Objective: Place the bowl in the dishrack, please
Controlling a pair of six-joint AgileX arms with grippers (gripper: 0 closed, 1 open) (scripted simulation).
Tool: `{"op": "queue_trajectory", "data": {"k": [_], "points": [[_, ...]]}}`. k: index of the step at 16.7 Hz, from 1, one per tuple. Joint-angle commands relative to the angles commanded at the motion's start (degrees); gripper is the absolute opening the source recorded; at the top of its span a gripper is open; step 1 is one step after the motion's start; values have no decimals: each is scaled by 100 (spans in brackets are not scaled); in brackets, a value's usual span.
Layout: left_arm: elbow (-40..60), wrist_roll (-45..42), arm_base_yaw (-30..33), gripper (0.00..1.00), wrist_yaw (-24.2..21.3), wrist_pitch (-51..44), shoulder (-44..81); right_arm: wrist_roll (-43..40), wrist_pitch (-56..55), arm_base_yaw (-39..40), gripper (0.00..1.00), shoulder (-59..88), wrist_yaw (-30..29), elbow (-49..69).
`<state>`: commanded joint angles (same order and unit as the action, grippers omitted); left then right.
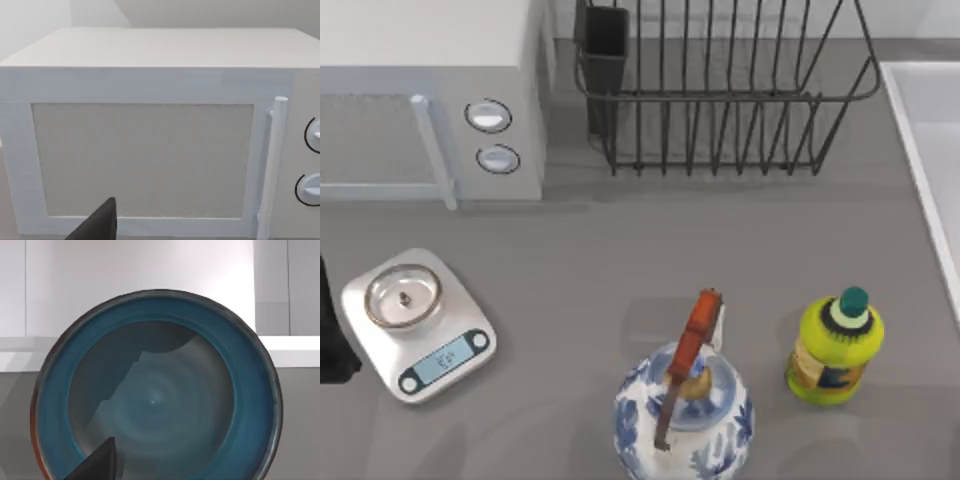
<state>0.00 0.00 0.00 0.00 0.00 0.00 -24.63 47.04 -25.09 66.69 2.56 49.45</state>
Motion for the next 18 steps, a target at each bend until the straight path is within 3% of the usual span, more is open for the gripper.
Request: {"op": "queue_trajectory", "data": {"k": [8,14,18], "points": [[0,0,0,100,0,0,0,-896,1627,-927,100,2299,65,1874],[0,0,0,100,0,0,0,-909,1634,-924,100,2337,63,1896],[0,0,0,100,0,0,0,-858,990,-896,100,2592,63,1487]]}}
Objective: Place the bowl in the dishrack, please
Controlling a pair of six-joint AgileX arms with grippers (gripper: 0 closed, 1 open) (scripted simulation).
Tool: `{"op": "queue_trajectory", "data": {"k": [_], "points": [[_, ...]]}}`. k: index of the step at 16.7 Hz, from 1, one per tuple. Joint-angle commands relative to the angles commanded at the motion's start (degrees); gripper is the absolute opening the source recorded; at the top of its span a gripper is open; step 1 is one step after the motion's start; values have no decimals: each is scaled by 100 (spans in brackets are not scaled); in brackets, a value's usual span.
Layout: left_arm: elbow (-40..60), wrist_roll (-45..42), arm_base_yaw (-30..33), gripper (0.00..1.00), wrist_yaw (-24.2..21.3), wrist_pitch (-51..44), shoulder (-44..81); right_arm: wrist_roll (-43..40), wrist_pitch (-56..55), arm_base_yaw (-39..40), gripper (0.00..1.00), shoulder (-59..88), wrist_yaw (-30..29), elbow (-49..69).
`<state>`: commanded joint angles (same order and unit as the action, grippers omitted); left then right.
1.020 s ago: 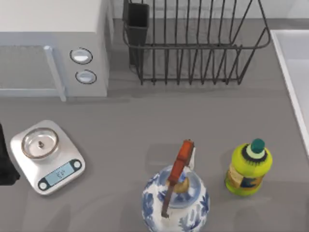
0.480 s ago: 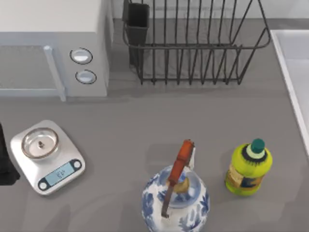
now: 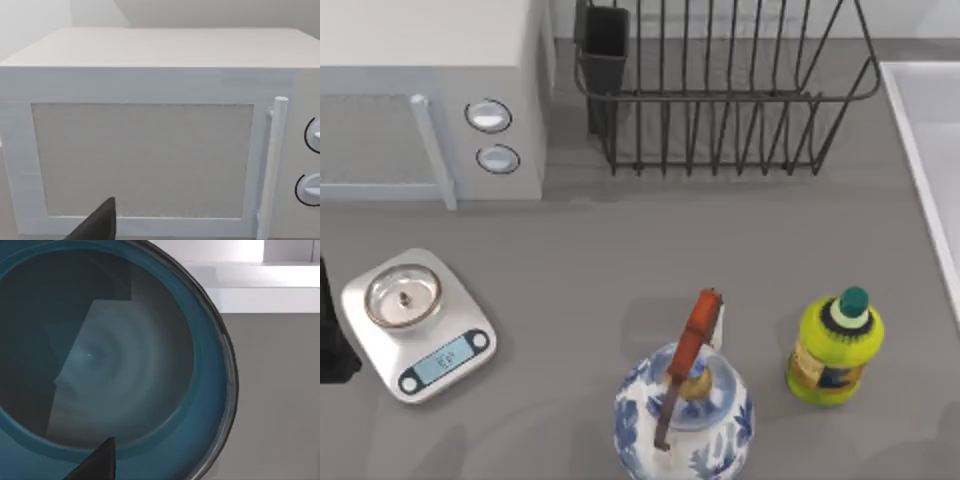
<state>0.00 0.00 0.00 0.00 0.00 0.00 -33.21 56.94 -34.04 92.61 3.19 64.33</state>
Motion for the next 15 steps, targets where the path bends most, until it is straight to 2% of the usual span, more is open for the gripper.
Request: {"op": "queue_trajectory", "data": {"k": [6,11,15], "points": [[0,0,0,100,0,0,0,77,-1531,68,100,619,-8,-881],[0,0,0,100,0,0,0,83,-1650,74,100,675,-9,-961],[0,0,0,100,0,0,0,83,-1650,74,70,675,-9,-961]]}}
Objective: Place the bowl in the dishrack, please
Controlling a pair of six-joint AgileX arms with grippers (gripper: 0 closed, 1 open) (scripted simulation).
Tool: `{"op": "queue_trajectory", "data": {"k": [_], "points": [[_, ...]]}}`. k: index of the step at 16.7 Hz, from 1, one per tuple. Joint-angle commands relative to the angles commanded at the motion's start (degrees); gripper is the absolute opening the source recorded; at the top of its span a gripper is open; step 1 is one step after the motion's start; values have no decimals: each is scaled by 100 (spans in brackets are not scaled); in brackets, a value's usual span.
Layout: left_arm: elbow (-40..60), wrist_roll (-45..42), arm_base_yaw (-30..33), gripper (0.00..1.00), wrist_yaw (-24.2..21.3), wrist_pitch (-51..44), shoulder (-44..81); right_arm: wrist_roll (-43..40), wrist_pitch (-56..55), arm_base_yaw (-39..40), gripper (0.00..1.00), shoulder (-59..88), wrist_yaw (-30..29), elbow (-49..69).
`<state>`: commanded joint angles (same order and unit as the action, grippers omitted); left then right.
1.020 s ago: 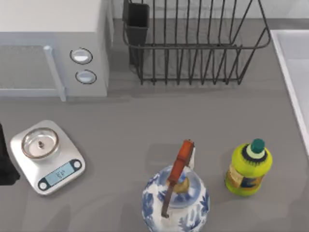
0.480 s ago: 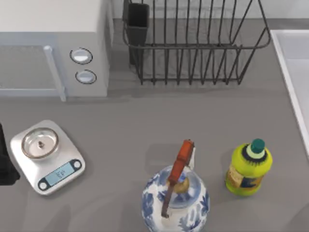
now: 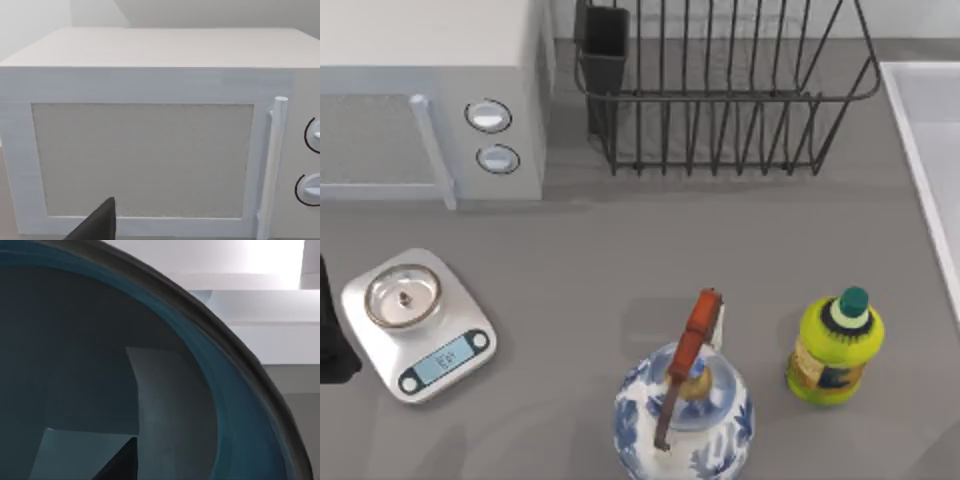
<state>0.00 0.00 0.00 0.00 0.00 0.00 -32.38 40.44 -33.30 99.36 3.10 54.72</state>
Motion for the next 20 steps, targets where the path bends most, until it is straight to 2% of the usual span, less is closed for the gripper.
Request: {"op": "queue_trajectory", "data": {"k": [9,20], "points": [[0,0,0,100,0,0,0,0,0,0,2,0,0,0],[0,0,0,100,0,0,0,7,83,-18,0,-14,2,75]]}}
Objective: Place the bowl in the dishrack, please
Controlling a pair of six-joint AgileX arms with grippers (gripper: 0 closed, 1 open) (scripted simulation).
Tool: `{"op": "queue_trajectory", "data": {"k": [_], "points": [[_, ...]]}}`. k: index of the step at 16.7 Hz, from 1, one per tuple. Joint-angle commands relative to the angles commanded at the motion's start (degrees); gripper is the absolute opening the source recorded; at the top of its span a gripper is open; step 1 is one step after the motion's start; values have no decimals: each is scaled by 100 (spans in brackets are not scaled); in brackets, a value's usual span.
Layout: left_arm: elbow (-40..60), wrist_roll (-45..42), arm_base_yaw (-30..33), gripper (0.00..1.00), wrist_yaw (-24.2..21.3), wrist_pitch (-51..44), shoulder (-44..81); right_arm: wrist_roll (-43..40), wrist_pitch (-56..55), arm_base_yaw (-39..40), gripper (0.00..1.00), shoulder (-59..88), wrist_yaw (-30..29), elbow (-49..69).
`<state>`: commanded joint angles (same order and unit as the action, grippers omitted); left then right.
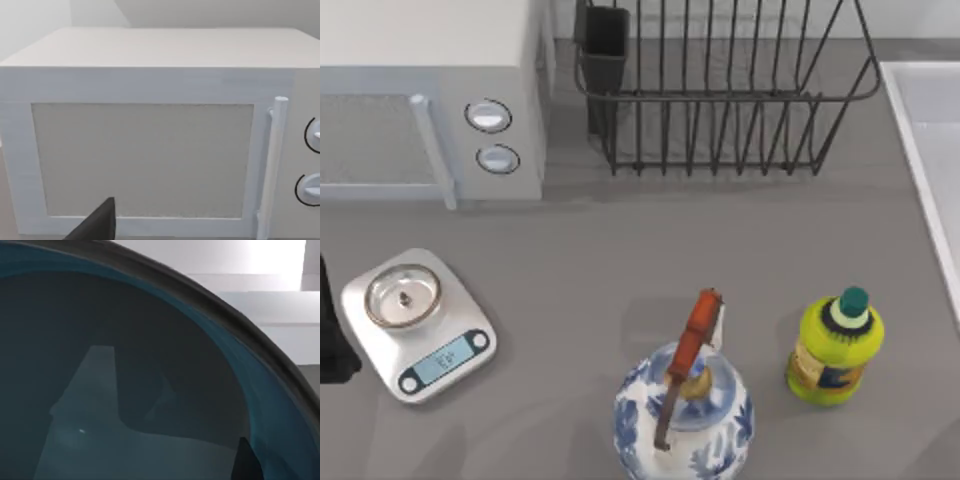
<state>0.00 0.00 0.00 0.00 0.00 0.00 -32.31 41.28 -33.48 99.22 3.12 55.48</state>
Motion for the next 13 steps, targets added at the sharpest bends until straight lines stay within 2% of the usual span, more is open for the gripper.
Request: {"op": "queue_trajectory", "data": {"k": [4,10,13], "points": [[0,0,0,100,0,0,0,-27,896,-56,0,-43,1,869],[0,0,0,100,0,0,0,-70,3455,-72,0,-295,12,2911],[0,0,0,100,0,0,0,-70,4274,-55,0,-483,9,3686]]}}
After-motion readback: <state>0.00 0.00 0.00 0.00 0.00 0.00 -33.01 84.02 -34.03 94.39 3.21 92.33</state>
